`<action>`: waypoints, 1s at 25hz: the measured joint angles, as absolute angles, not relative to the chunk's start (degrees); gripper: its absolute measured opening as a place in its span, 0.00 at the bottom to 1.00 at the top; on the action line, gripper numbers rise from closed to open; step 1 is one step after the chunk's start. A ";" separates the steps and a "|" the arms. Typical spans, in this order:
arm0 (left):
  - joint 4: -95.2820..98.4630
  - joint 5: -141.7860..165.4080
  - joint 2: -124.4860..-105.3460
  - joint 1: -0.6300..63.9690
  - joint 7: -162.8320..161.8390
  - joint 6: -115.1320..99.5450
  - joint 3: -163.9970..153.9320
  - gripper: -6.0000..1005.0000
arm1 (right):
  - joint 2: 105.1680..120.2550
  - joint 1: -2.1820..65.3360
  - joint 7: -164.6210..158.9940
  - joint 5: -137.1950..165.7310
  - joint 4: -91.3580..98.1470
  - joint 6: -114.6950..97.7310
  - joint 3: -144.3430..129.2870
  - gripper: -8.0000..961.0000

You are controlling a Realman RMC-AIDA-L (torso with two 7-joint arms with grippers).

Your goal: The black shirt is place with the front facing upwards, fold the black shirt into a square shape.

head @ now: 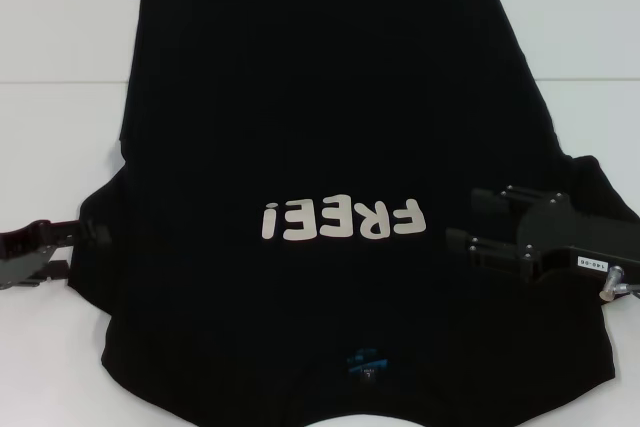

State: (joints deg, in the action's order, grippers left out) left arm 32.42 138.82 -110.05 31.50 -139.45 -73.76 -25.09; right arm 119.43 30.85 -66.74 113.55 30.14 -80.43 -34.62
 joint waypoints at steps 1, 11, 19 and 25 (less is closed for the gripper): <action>32.40 138.84 -110.08 31.50 -139.45 -73.75 -25.11 0.92 | 119.43 30.85 -66.76 113.55 30.12 -80.45 -34.63 0.77; 32.12 138.57 -110.31 31.84 -139.47 -74.71 -25.14 0.92 | 119.43 30.85 -66.80 113.55 30.05 -80.55 -34.62 0.77; 31.14 138.93 -110.10 32.79 -139.44 -74.45 -25.52 0.92 | 119.43 30.85 -67.40 113.48 30.21 -81.00 -34.62 0.77; 31.51 139.24 -110.03 33.25 -139.23 -73.76 -25.99 0.90 | 119.43 30.85 -67.41 113.33 30.29 -81.04 -34.62 0.77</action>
